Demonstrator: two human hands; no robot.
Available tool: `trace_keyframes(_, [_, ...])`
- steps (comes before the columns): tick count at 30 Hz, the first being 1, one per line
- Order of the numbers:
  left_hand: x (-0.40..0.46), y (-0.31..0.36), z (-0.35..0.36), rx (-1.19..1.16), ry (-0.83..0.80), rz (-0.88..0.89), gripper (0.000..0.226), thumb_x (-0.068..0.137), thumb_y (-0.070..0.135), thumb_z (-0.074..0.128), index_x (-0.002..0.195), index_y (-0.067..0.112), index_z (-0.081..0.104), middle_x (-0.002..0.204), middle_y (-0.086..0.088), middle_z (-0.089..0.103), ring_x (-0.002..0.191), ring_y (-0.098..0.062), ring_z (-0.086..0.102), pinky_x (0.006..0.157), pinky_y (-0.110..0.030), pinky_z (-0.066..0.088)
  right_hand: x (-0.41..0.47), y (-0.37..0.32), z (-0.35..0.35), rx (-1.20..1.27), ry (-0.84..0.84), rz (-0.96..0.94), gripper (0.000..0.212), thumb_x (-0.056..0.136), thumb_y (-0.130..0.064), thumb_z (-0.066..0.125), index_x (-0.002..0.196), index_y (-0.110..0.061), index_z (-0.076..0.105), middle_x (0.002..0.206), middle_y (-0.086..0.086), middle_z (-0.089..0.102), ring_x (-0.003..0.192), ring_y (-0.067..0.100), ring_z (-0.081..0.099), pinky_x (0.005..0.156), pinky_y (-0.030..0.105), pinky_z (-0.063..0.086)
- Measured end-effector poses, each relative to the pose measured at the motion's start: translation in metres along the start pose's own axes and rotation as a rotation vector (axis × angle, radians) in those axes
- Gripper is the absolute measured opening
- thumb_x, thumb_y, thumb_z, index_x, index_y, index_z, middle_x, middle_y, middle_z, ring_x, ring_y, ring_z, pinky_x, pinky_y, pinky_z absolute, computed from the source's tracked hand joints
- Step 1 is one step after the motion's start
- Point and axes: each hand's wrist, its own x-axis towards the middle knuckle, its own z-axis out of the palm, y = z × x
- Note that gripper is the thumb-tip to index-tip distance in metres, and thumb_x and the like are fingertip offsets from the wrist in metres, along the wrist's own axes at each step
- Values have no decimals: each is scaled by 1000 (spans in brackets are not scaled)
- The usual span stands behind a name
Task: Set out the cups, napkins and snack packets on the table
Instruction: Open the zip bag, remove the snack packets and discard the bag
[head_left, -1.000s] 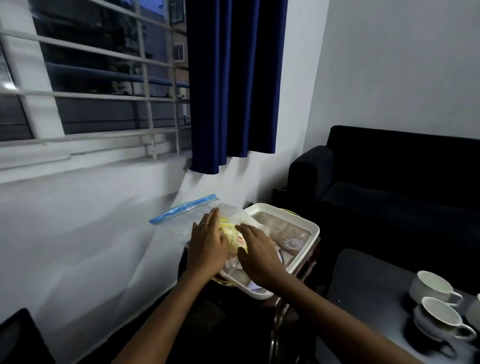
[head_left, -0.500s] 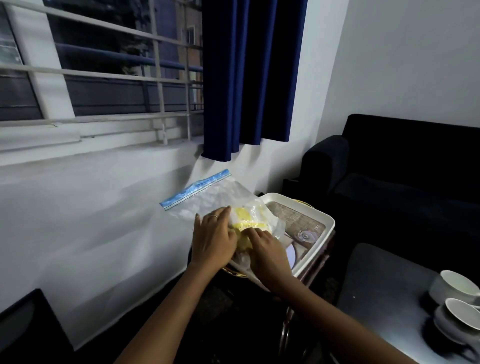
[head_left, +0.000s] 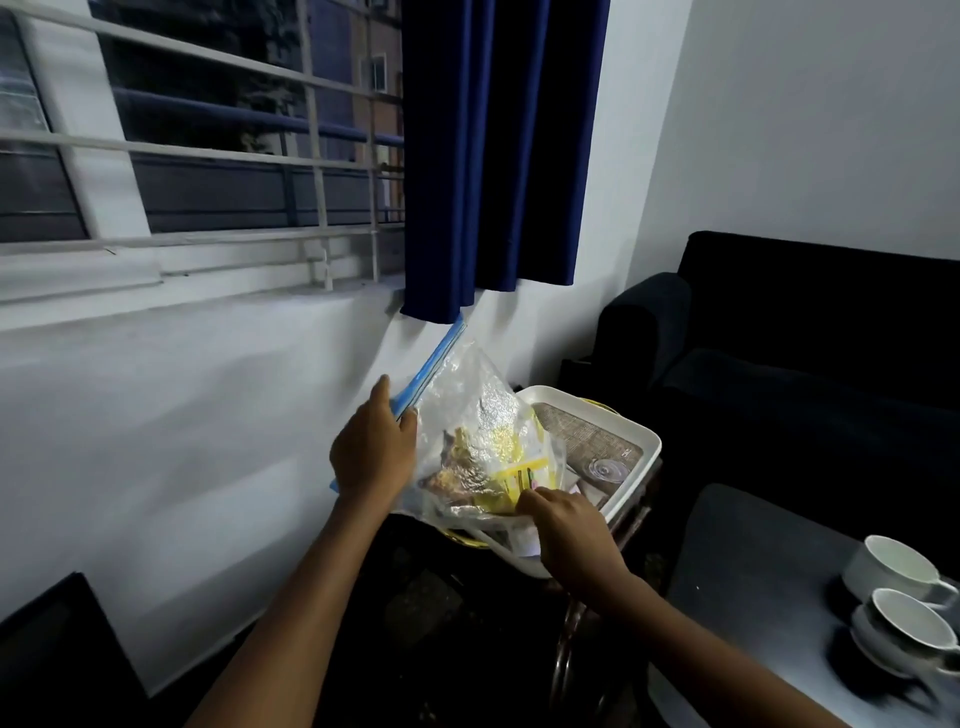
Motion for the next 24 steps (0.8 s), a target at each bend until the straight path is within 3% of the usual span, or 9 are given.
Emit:
trace_keyframes(4, [-2, 10, -4, -199, -51, 18, 23, 90, 24, 56, 110, 21, 68, 100, -6, 72, 89, -31, 64, 75, -35, 51, 0, -2, -12, 52, 37, 57, 38, 68, -3, 46, 95, -17, 69, 92, 4, 72, 87, 28, 61, 75, 32, 45])
trace_keyframes(7, [-5, 20, -8, -329, -278, 124, 13, 83, 22, 64, 94, 24, 71, 87, 1, 73, 83, -23, 67, 78, -36, 54, 5, -7, -31, 274, 182, 250, 22, 74, -10, 55, 88, -18, 71, 89, -1, 72, 84, 19, 63, 74, 32, 48])
trace_keyframes(10, [-11, 33, -12, -439, -546, 213, 17, 76, 14, 70, 82, 31, 70, 78, 8, 70, 76, -12, 65, 71, -25, 51, 15, -13, -55, 602, 313, 469, 10, 83, -16, 58, 83, -14, 68, 82, 3, 70, 80, 21, 64, 76, 40, 52])
trace_keyframes(12, [-14, 41, -13, -449, -677, 263, 19, 78, 11, 70, 84, 29, 69, 78, 7, 69, 75, -9, 64, 68, -19, 48, 21, -15, -71, 752, 375, 528, 18, 89, -23, 57, 81, -10, 65, 79, 9, 69, 79, 27, 64, 75, 44, 51])
trace_keyframes(16, [-20, 52, -20, -444, -857, 333, 20, 81, 5, 67, 90, 22, 69, 86, 0, 69, 82, -9, 64, 78, -22, 54, 28, -19, -94, 939, 417, 550, 23, 92, -32, 54, 87, -11, 64, 76, 0, 65, 69, 14, 61, 60, 26, 47])
trace_keyframes(20, [-22, 54, -24, -399, -956, 354, 23, 82, 5, 67, 89, 27, 68, 92, -1, 69, 86, -9, 63, 86, -28, 52, 31, -18, -101, 989, 466, 587, 19, 91, -25, 58, 92, -9, 66, 77, 1, 65, 66, 10, 58, 55, 21, 45])
trace_keyframes(24, [-22, 55, -24, -454, -930, 325, 12, 83, 23, 70, 95, 20, 71, 90, 3, 72, 78, -3, 66, 71, -15, 52, 29, -22, -105, 1057, 466, 566, 10, 88, -17, 62, 88, -9, 67, 73, 1, 66, 64, 9, 59, 50, 15, 45])
